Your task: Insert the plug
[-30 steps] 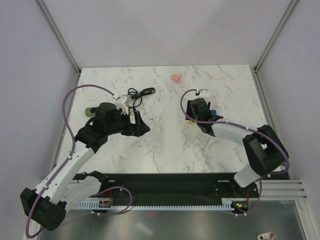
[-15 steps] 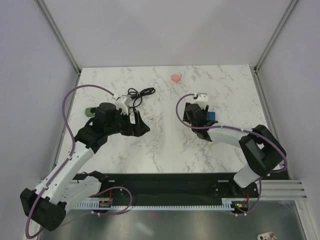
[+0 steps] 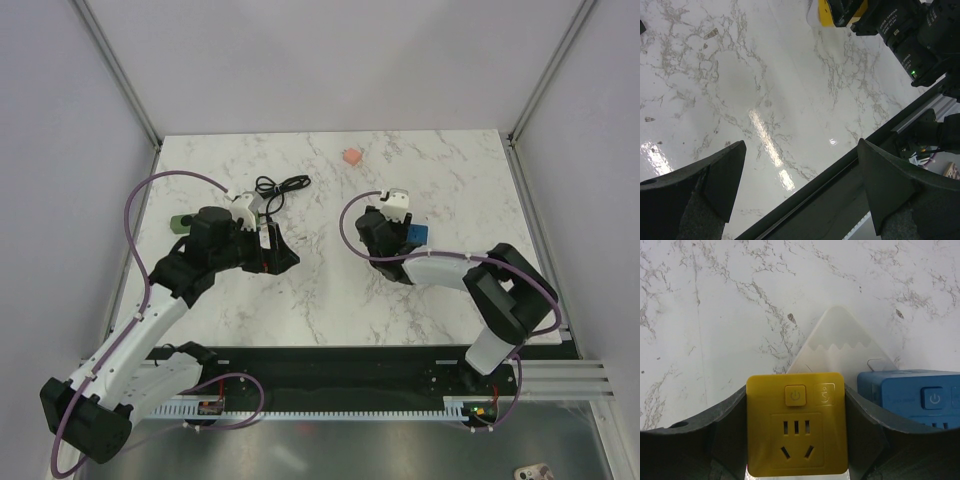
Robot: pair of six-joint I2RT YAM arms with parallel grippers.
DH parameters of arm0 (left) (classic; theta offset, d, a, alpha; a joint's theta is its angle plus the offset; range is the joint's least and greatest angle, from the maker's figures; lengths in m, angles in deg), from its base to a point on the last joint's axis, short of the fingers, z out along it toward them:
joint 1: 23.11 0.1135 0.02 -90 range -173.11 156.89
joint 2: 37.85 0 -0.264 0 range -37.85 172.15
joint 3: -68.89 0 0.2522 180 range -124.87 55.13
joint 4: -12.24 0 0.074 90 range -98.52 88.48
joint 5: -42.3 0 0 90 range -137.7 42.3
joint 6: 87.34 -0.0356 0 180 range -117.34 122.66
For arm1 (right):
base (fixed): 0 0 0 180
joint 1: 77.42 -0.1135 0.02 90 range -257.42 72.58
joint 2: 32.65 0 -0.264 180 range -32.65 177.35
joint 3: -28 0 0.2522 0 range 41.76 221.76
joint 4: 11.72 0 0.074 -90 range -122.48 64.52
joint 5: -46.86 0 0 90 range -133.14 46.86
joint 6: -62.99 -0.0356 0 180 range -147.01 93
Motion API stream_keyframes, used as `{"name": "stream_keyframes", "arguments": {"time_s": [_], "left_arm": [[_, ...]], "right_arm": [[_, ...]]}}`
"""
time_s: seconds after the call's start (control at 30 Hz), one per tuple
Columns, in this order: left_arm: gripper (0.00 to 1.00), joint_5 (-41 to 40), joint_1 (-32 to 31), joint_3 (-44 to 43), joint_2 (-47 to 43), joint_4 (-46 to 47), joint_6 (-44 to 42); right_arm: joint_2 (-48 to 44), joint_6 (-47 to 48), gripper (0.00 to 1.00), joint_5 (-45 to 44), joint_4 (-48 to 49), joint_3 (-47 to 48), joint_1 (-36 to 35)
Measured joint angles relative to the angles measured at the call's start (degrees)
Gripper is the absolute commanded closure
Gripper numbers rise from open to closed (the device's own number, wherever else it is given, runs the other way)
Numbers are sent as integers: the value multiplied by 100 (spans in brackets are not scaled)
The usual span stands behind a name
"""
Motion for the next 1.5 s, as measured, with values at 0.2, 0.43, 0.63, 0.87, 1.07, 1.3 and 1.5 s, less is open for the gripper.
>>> {"name": "stream_keyframes", "arguments": {"time_s": [0.2, 0.43, 0.63, 0.87, 1.07, 1.3, 1.5], "left_arm": [[0, 17, 0, 0, 0, 2, 0], [0, 26, 0, 2, -26, 2, 0], [0, 37, 0, 2, -149, 4, 2], [0, 92, 0, 2, -177, 28, 2], [0, 120, 0, 24, -221, 76, 2], [0, 118, 0, 24, -234, 109, 2], [0, 59, 0, 24, -308, 111, 2]], "right_arm": [[306, -210, 100, -616, 142, 59, -240], [592, -415, 100, -1075, 173, 227, -376], [627, -479, 100, -1185, 181, 240, -402], [365, -599, 83, -1001, 55, 164, -402], [-33, -533, 64, -442, -621, 146, -435], [-210, -282, 46, 50, -1110, 269, -435], [-339, -133, 33, 452, -1611, 415, -439]]}}
